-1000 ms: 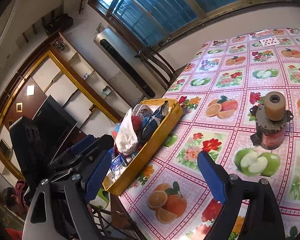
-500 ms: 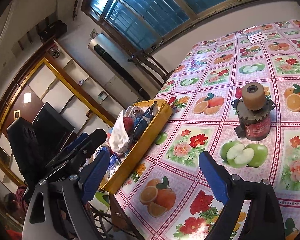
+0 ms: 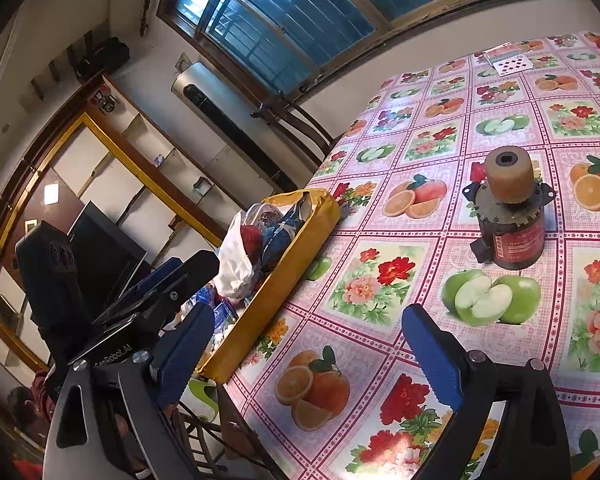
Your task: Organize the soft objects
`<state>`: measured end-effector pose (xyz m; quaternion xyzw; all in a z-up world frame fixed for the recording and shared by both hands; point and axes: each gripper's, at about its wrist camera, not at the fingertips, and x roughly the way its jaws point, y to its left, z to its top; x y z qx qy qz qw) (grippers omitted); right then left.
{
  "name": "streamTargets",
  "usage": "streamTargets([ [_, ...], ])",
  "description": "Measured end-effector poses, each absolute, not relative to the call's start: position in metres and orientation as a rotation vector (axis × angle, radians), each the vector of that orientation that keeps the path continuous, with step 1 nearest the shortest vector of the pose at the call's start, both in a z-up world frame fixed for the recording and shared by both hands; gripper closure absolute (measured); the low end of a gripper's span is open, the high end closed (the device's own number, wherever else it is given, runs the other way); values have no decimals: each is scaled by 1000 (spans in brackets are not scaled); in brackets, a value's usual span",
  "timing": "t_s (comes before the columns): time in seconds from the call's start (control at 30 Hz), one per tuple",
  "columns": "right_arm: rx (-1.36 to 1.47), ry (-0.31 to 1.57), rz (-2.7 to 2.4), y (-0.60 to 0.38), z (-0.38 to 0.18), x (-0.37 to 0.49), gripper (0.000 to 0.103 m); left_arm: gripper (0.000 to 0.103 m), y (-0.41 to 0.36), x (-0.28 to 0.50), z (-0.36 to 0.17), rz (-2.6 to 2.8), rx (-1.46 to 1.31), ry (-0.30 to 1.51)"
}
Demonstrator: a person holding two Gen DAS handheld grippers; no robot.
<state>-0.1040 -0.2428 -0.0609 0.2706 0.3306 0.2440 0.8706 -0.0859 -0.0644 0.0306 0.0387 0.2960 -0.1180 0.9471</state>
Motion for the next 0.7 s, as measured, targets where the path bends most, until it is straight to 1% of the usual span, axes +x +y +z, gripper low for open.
streamTargets([
  [0.23, 570, 698, 509, -242, -63, -103, 7, 0, -65, -86, 27, -262, 72, 609],
  [0.5, 570, 686, 504, -245, -61, -105, 7, 0, -73, -93, 28, -295, 121, 551],
  [0.7, 565, 673, 486, -251, -57, -109, 6, 0, -79, -91, 25, -324, 117, 570],
])
